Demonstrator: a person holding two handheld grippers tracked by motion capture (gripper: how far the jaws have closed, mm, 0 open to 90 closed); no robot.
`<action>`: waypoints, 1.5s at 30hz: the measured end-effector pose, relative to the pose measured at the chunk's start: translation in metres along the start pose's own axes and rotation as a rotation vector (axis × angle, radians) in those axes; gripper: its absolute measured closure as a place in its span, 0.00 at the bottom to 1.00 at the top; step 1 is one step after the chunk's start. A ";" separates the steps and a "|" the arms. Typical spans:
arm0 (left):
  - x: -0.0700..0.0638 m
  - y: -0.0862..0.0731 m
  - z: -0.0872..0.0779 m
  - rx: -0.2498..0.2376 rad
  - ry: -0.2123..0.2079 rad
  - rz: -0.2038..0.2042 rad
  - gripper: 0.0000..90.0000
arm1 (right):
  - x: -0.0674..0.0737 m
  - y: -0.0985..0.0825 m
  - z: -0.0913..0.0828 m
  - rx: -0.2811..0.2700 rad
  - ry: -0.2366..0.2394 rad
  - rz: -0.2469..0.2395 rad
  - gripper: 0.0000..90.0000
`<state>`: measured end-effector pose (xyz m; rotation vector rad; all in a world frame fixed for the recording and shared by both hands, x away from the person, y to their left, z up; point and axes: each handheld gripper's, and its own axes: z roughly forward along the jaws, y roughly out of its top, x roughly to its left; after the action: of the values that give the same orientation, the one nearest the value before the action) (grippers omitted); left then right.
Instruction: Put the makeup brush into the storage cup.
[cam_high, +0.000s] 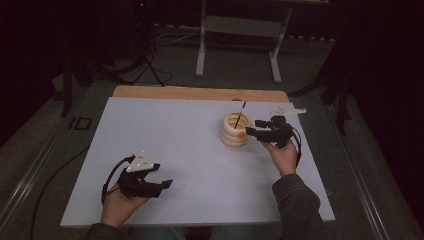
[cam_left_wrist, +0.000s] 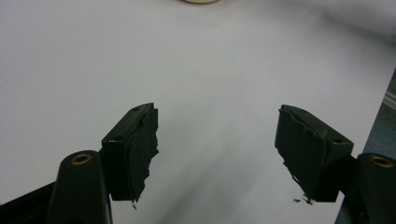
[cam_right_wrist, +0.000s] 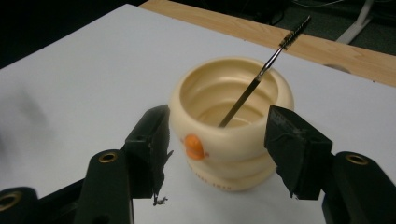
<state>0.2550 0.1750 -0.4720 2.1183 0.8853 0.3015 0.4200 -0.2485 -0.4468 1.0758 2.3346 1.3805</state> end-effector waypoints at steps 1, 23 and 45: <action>0.000 0.000 0.000 -0.001 0.004 0.000 0.34 | 0.001 -0.002 -0.001 0.000 0.000 0.000 0.44; 0.003 -0.004 0.002 0.006 0.021 -0.001 0.33 | 0.008 -0.031 -0.013 0.010 0.015 0.002 0.37; 0.005 -0.008 0.003 0.001 0.044 0.001 0.32 | 0.020 -0.061 -0.029 0.002 0.037 0.009 0.32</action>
<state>0.2567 0.1802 -0.4807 2.1206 0.9094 0.3493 0.3620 -0.2718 -0.4789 1.0719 2.3605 1.4128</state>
